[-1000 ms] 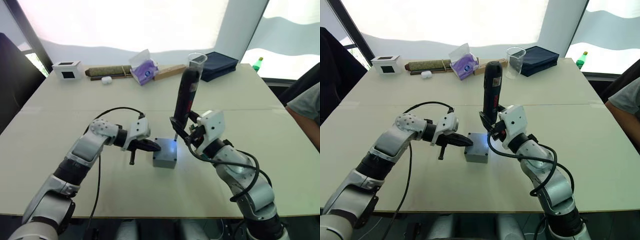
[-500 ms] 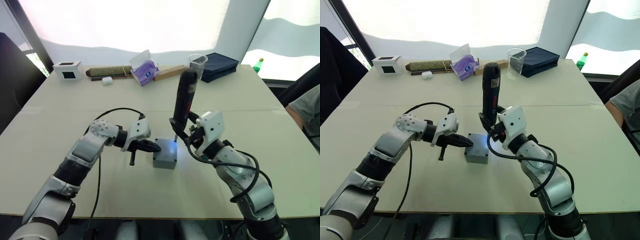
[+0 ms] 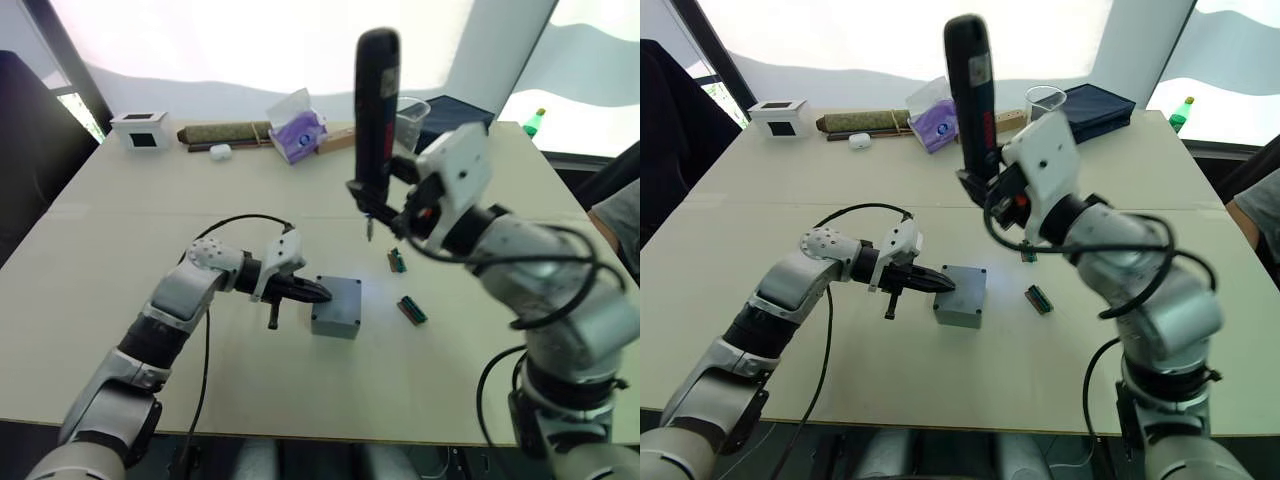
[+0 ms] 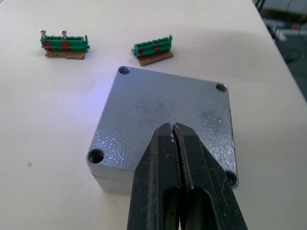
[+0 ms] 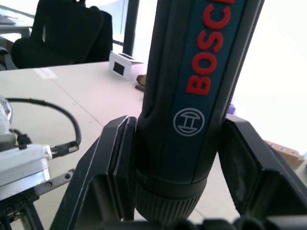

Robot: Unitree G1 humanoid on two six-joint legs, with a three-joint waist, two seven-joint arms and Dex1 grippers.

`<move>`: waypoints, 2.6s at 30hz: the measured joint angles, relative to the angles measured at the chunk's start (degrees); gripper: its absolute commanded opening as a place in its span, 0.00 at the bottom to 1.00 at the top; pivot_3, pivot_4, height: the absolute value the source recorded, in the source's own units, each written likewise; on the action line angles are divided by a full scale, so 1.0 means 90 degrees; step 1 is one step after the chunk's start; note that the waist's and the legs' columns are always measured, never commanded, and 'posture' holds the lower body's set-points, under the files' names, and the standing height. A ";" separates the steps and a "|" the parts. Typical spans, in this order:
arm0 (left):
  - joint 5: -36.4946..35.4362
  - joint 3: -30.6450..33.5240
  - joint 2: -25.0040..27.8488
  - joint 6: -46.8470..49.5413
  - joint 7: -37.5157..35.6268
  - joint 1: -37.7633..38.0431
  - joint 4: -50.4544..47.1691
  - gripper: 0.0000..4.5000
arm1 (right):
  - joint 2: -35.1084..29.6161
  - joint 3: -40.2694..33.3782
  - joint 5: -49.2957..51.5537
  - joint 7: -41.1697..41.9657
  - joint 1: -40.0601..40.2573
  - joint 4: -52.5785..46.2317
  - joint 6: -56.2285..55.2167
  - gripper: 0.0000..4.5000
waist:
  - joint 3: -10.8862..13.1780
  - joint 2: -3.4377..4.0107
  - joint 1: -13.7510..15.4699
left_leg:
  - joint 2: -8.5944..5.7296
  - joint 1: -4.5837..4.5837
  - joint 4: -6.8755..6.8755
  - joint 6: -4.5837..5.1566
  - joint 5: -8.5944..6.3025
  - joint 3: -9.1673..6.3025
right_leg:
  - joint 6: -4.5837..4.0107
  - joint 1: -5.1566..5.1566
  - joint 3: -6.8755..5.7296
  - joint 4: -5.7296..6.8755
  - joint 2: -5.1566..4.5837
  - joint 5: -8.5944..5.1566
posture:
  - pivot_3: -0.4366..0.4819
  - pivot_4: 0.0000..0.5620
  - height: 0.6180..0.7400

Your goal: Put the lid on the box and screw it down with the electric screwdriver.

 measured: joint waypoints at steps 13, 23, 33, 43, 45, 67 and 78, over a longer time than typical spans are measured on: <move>-0.0686 0.0005 0.0302 0.0502 -0.0754 -0.0681 -0.0874 0.00 | -0.3263 -0.2671 0.4158 -0.1798 0.3282 0.3123 0.2092 0.47 | 0.0069 0.0074 0.0064 | -0.0006 -0.0110 0.0005 -0.0015 0.0013 0.0056 | -0.0002 -0.0121 0.0033 0.0010 -0.0005 -0.0001 | 0.48 0.27 0.97; -0.0677 -0.0414 0.0332 0.0100 -0.1193 -0.0822 -0.1120 0.00 | -0.3550 -0.2446 0.5918 -0.3550 0.3742 0.4405 0.2083 0.47 | 0.0092 0.0058 -0.0207 | -0.0001 -0.0073 0.0003 -0.0013 0.0012 0.0070 | 0.0003 -0.0110 0.0065 0.0037 0.0011 -0.0002 | 0.48 0.27 0.97; -0.0681 -0.0418 0.0523 0.0117 -0.1184 -0.0783 -0.1038 0.00 | -0.3633 -0.2146 0.6029 -0.3658 0.3927 0.4616 0.2007 0.77 | 0.0093 0.0056 -0.0165 | -0.0001 -0.0076 0.0010 -0.0013 0.0013 0.0070 | 0.0005 -0.0107 0.0063 0.0036 0.0008 -0.0004 | 0.48 0.27 0.97; -0.0612 -0.0297 0.0585 0.0070 -0.0998 -0.0978 -0.0224 0.00 | -0.3882 -0.2157 0.5612 -0.3469 0.3904 0.4421 0.1938 0.98 | 0.0094 0.0055 -0.0174 | -0.0001 -0.0076 0.0010 -0.0014 0.0013 0.0070 | 0.0005 -0.0108 0.0063 0.0037 0.0009 -0.0004 | 0.48 0.27 0.97; -0.0590 -0.0204 0.0654 0.0070 -0.0954 -0.1064 -0.0071 0.00 | -0.4087 -0.2185 0.5481 -0.3367 0.3852 0.4188 0.1935 0.98 | 0.0094 0.0055 -0.0185 | -0.0001 -0.0076 0.0009 -0.0014 0.0013 0.0070 | 0.0005 -0.0110 0.0062 0.0037 0.0009 -0.0004 | 0.48 0.27 0.97; 0.0619 -0.0238 0.0941 -0.0780 -0.0527 -0.0159 0.0817 0.00 | -0.2630 0.1362 0.4561 -0.1122 0.2882 -0.0002 -0.0235 0.98 | 0.0110 0.0038 -0.0024 | 0.0006 -0.0150 0.0102 -0.0015 0.0013 0.0054 | 0.0008 -0.0144 0.0033 0.0085 0.0004 -0.0004 | 0.48 0.27 0.97; 0.0794 -0.0404 0.0458 -0.0957 -0.0463 -0.0255 0.0930 0.00 | -0.1802 0.2386 0.3184 -0.0375 0.2918 0.0370 -0.0689 0.98 | 0.0110 0.0038 -0.0032 | 0.0006 -0.0144 0.0110 -0.0016 0.0014 0.0045 | 0.0018 -0.0138 0.0027 0.0091 0.0009 0.0004 | 0.48 0.27 0.97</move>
